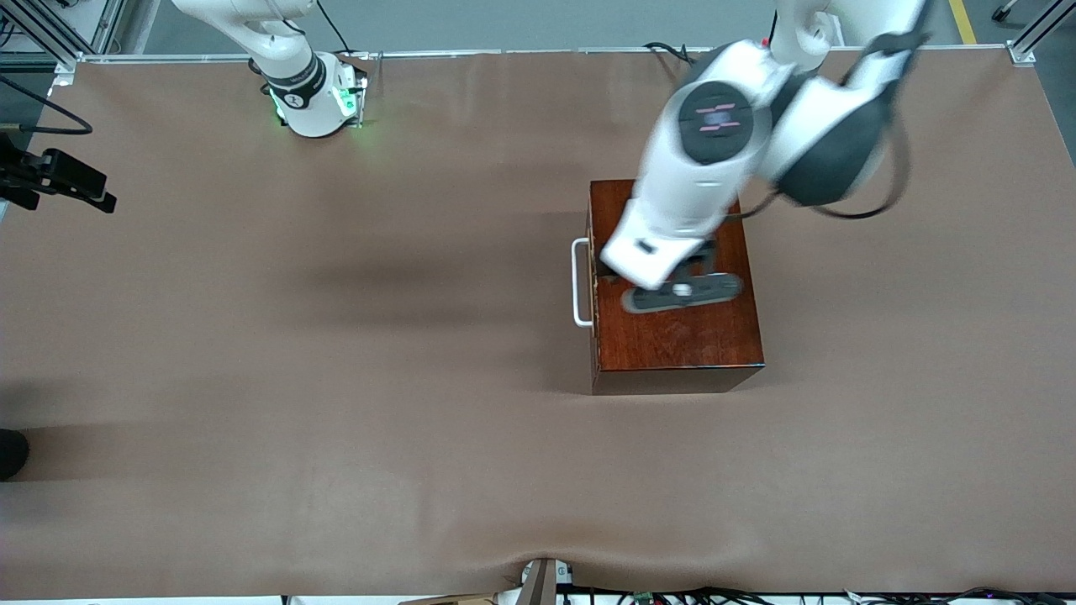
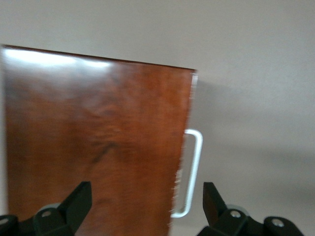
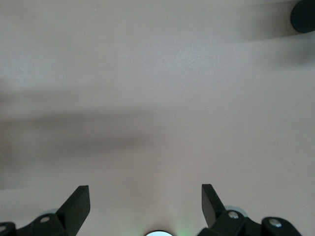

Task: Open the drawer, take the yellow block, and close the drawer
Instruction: 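Reach the left gripper across to the white drawer handle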

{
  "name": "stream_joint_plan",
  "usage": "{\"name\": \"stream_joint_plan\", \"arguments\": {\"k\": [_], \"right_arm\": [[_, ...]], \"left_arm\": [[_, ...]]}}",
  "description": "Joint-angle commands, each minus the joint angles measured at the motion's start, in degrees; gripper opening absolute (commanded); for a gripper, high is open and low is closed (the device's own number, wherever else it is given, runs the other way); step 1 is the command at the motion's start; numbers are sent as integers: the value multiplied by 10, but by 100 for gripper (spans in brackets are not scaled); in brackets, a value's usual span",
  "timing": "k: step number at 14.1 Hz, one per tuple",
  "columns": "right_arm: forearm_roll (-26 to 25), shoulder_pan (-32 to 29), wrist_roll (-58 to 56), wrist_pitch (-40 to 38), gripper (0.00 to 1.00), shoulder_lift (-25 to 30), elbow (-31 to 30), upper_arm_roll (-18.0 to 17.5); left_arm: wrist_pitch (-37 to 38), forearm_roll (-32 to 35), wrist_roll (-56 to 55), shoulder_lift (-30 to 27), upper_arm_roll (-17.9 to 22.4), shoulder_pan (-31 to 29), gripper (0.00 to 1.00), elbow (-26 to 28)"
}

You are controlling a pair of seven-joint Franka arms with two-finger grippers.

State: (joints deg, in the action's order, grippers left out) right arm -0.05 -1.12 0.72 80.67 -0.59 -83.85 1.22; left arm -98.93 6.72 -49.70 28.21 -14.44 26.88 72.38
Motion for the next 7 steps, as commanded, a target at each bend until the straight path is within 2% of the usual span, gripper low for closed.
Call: {"name": "stream_joint_plan", "arguments": {"k": [1,3,4,7], "right_arm": [[8,-17,-6,1,100,9,-8,-10],[8,-17,-6,2,100,9,-8,-10],[8,-19,-6,2,100,9,-9,-10],[8,-25,-6,3,100,9,-8,-10]], "left_arm": [[-32,19,-50,60,75,101,100,-44],[-36,17,-60,103,155,186,100,-82],[-36,15,-65,126,179,215,100,-105],[-42,15,-73,164,191,236,100,-120]]}}
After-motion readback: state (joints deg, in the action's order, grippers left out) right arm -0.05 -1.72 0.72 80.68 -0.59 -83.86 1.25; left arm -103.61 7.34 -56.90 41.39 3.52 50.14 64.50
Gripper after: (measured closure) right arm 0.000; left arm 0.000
